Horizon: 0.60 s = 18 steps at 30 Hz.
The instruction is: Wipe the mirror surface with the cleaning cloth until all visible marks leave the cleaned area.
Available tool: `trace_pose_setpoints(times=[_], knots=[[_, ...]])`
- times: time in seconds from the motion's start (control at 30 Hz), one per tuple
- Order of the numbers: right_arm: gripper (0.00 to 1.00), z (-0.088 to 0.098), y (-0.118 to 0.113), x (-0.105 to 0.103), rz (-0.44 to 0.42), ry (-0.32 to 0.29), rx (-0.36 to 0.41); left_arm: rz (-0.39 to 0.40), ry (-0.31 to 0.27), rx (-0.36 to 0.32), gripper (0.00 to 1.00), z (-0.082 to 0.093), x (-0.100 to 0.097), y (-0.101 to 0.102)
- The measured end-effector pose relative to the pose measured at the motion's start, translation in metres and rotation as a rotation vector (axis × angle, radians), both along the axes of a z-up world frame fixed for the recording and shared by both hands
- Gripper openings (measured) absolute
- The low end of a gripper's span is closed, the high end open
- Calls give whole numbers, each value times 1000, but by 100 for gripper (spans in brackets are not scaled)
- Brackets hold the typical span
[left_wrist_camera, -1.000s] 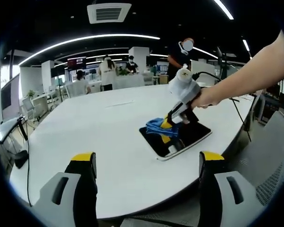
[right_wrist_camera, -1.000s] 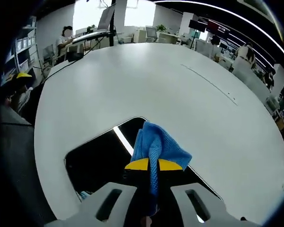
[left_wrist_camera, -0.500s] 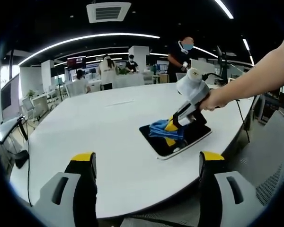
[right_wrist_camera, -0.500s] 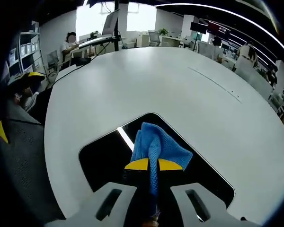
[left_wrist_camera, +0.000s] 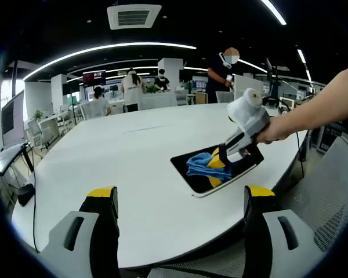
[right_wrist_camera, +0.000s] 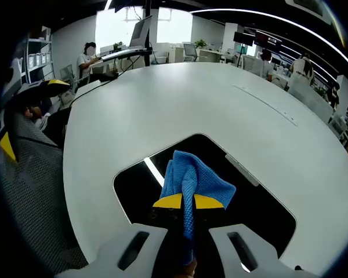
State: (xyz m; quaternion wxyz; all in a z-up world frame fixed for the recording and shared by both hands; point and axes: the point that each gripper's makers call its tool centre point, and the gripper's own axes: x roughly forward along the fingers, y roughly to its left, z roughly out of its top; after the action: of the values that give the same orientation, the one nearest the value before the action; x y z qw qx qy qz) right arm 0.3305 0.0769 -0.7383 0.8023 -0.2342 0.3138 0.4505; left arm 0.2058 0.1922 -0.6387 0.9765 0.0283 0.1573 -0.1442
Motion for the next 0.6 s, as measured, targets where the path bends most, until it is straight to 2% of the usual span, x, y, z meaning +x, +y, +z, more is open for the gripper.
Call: trace_pose_setpoints(times=[0.17, 0.23, 0.6], knots=[[0, 0, 0, -11, 7, -4, 15, 0, -6, -3, 88, 1, 1, 0], [0, 1, 0, -14, 18, -42, 15, 0, -9, -5, 88, 1, 1, 0], [0, 2, -1, -33, 28, -45, 39, 3, -14, -5, 87, 3, 2, 2]])
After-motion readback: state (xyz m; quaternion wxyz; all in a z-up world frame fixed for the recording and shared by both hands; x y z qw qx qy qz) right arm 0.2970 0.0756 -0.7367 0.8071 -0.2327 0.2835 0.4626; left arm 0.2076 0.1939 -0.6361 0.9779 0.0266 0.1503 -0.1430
